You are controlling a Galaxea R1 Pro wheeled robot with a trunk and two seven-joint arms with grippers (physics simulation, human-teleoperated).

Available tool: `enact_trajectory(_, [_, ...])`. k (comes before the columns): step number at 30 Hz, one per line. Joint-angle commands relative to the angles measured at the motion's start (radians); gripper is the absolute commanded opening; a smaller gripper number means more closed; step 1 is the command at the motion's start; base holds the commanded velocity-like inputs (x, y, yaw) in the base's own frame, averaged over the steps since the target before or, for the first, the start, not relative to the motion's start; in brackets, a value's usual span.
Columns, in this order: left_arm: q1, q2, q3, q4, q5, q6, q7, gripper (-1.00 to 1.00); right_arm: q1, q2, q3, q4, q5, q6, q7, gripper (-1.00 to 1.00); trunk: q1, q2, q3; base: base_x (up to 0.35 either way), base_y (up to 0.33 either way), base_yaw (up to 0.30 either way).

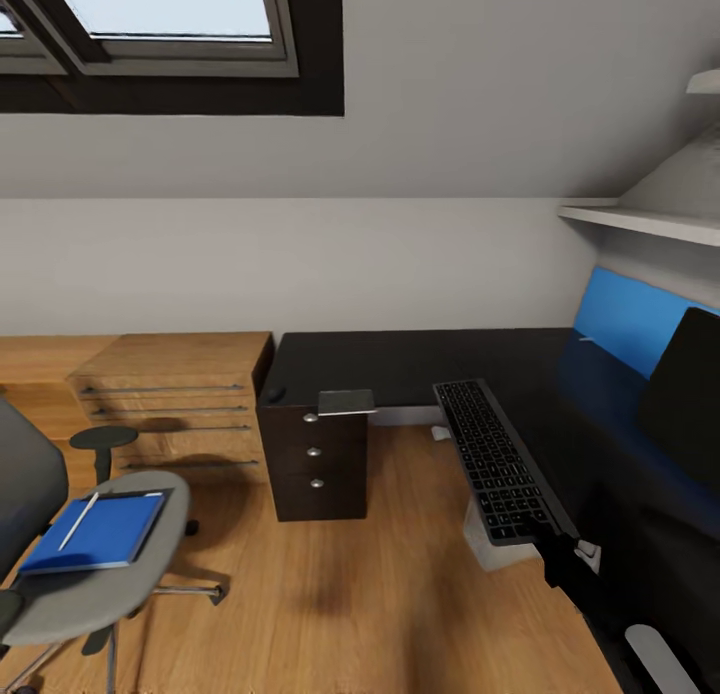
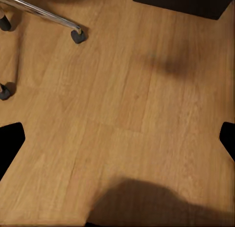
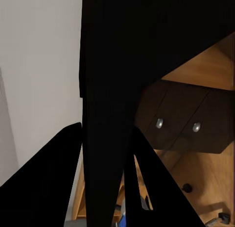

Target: In the bedroom, organize the workspace by keeping the computer under the desk, ensuring the monitor is on the desk, placing the keyboard on the desk next to the monitor, placing the mouse on the desk next to the keyboard, moving the folder from the swivel chair onto the desk next to the mouse, stacking the notebook on top of the folder with the pen on top of the notebook, and positioning the swivel chair next to the desk.

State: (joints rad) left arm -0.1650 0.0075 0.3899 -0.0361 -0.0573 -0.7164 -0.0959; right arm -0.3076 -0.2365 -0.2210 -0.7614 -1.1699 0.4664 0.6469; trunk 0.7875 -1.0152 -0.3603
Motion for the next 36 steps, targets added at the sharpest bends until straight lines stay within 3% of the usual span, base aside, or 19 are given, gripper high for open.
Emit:
enact_trajectory(1, [-0.001,0.000,0.009,0.001,-0.006,-0.003,-0.005,1.00,-0.001,0.000,-0.001,0.000,-0.010,0.009,0.001,-1.00,0.000,-0.001,-0.001,-0.111,-0.289,0.000])
enact_trajectory(7, [-0.001,0.001,0.009,0.001,-0.006,-0.002,-0.005,1.00,-0.001,0.000,-0.003,0.001,-0.014,0.010,0.005,-1.00,0.000,-0.001,-0.001,-0.047,-0.185,0.000])
enact_trajectory(24, [0.000,0.003,0.009,0.001,-0.007,-0.001,-0.005,1.00,0.001,0.005,-0.003,0.003,-0.019,0.013,0.008,-1.00,0.000,-0.001,-0.001,-0.054,-0.024,0.000])
enact_trajectory(31, [0.000,0.003,0.009,0.001,-0.007,0.000,-0.006,1.00,0.001,0.006,-0.002,0.007,-0.011,0.064,0.158,-1.00,0.000,-0.001,-0.001,-0.276,-0.055,0.000])
enact_trajectory(36, [-0.001,0.003,0.009,0.001,-0.007,0.000,-0.007,1.00,0.001,0.006,-0.002,0.009,-0.007,0.067,0.187,-1.00,0.000,-0.001,-0.001,-0.202,-0.006,0.000])
